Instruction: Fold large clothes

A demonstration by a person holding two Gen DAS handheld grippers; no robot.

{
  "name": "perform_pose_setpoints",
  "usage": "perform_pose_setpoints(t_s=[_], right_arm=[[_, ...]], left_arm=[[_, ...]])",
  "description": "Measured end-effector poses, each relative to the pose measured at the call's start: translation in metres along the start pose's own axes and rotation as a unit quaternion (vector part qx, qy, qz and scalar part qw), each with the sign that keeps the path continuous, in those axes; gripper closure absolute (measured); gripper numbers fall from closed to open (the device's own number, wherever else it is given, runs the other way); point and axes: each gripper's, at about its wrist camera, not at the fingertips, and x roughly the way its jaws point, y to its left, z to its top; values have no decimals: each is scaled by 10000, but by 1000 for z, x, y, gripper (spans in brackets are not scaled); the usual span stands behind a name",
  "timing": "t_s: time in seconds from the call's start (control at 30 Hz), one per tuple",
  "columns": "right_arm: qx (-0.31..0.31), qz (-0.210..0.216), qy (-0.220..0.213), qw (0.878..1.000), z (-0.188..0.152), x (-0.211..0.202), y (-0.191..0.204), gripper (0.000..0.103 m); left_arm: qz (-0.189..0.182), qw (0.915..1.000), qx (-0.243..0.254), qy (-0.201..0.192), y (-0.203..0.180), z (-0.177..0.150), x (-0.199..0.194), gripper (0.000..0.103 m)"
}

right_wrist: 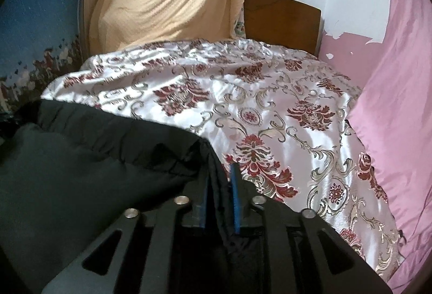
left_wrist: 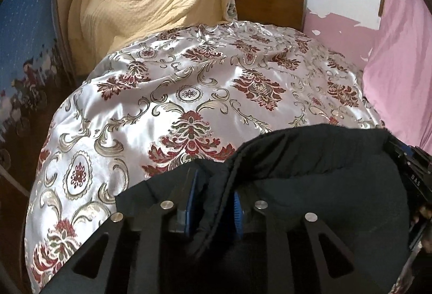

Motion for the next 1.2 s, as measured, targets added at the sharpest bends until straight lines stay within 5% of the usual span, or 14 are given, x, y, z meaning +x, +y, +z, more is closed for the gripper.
perform_pose_setpoints(t_s=[0.03, 0.13, 0.27, 0.37, 0.63, 0.83, 1.2], right_arm=[[19, 54, -113, 9999, 0, -7, -2, 67], [38, 112, -385, 9992, 0, -26, -5, 46], [-6, 300, -567, 9979, -2, -53, -6, 39], [-35, 538, -747, 9957, -14, -76, -3, 24], [-292, 1137, -844, 9895, -73, -110, 24, 12], [-346, 1266, -599, 9895, -79, -76, 36, 12], [-76, 1030, -132, 9946, -34, 5, 31, 12]], left_arm=[[28, 10000, 5, -67, 0, -1, -5, 72], [239, 9979, -49, -594, 1, -3, -29, 12], [53, 9951, -203, -968, 6, -3, -57, 11], [-159, 9943, -178, -1034, 1, -14, -71, 10], [-787, 9869, 581, -1287, -42, -91, -89, 3], [-654, 9882, 943, -1011, -67, -90, -50, 3], [-329, 9971, 338, -593, -46, -38, 13, 0]])
